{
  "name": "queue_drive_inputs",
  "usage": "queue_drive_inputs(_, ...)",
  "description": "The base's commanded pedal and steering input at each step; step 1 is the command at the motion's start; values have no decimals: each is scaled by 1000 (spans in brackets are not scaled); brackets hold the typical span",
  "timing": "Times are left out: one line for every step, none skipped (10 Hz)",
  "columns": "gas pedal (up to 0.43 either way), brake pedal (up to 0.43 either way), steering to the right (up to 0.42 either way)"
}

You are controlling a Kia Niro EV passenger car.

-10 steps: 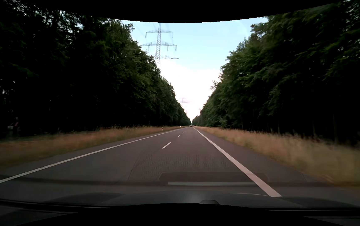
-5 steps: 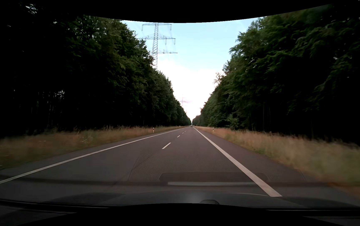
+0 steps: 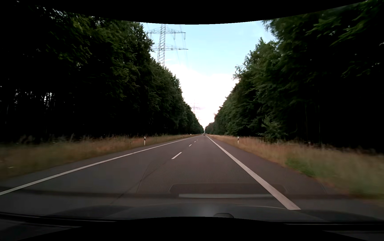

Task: Follow the waypoints while adhering to traffic rules and regulations

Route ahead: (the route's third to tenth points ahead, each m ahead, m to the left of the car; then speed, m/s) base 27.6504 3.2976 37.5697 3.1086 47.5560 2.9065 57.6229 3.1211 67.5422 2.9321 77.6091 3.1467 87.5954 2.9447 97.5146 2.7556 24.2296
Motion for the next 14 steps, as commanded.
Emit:
queue_drive_inputs(47,0,-1)
queue_drive_inputs(47,0,0)
queue_drive_inputs(47,0,0)
queue_drive_inputs(47,0,0)
queue_drive_inputs(47,0,0)
queue_drive_inputs(47,0,-1)
queue_drive_inputs(47,0,-1)
queue_drive_inputs(47,0,-1)
queue_drive_inputs(47,0,-1)
queue_drive_inputs(47,0,-1)
queue_drive_inputs(47,0,-1)
queue_drive_inputs(47,0,-1)
queue_drive_inputs(47,0,-1)
queue_drive_inputs(47,0,-1)
